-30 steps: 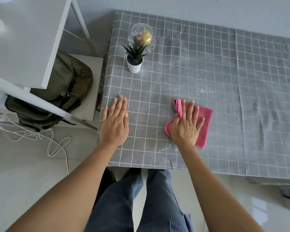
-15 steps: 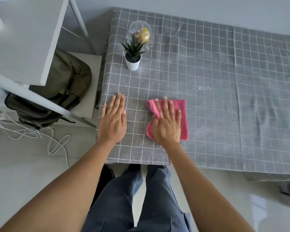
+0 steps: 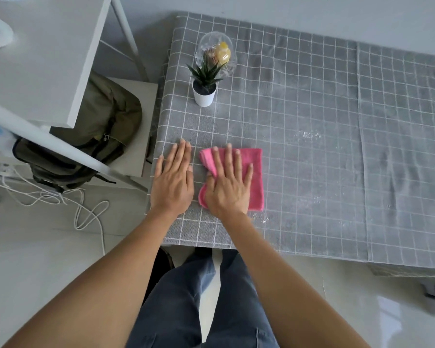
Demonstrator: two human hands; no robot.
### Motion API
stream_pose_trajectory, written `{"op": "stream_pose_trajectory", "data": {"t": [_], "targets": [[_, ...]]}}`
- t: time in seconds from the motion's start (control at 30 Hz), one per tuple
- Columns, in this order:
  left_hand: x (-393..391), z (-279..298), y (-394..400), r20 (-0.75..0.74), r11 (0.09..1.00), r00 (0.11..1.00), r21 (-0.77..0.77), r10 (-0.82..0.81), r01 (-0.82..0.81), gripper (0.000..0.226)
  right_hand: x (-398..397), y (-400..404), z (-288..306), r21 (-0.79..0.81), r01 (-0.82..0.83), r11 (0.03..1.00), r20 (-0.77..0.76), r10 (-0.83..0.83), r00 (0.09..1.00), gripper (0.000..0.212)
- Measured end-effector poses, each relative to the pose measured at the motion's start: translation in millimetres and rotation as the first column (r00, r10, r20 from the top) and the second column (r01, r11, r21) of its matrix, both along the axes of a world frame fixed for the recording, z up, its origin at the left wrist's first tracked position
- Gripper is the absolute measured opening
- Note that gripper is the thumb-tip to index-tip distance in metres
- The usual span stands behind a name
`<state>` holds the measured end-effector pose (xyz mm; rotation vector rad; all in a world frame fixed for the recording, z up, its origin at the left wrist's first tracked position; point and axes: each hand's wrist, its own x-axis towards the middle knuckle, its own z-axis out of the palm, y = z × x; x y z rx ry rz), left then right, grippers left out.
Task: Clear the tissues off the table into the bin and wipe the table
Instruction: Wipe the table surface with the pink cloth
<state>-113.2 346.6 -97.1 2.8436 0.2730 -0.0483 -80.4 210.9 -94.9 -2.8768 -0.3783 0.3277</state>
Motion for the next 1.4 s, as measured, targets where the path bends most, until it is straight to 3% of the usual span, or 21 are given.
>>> {"op": "stream_pose_trajectory", "data": {"t": [0.2, 0.4, 0.63, 0.77, 0.87, 1.0, 1.2, 1.4], "targets": [[0, 0, 1, -0.014, 1.000, 1.000, -0.003, -0.006, 0.006, 0.055, 12, -50, 1, -0.031, -0.315, 0.948, 0.058, 0.317, 0.947, 0.057], [0, 1, 0, -0.018, 1.000, 1.000, 0.002, 0.007, -0.007, 0.055, 30, -90, 5, 0.003, -0.041, 0.999, 0.039, 0.041, 0.998, 0.058], [1, 0, 0, -0.008, 1.000, 1.000, -0.004, 0.013, -0.013, 0.056, 17, -52, 1, -0.025, 0.245, 0.969, 0.012, -0.244, 0.970, 0.062], [1, -1, -1, -0.013, 1.000, 1.000, 0.010, 0.011, -0.011, 0.057, 10, -22, 1, -0.066, 0.066, 0.996, 0.007, -0.066, 0.998, 0.060], [1, 1, 0, -0.011, 1.000, 1.000, 0.003, 0.001, -0.001, 0.057, -1, 1, 1, 0.007, -0.091, 0.996, 0.008, 0.091, 0.996, 0.059], [1, 1, 0, -0.015, 1.000, 1.000, -0.011, -0.003, 0.003, 0.055, 8, -25, 4, 0.030, -0.196, 0.980, 0.033, 0.195, 0.980, 0.057], [1, 0, 0, -0.029, 1.000, 0.999, -0.020, 0.016, -0.017, 0.053, 38, -98, 3, -0.015, 0.079, 0.997, 0.019, -0.079, 0.997, 0.056], [0, 0, 0, -0.020, 1.000, 1.000, -0.001, 0.019, -0.019, 0.053, 31, -68, 0, -0.065, 0.233, 0.970, 0.024, -0.232, 0.973, 0.060]]}}
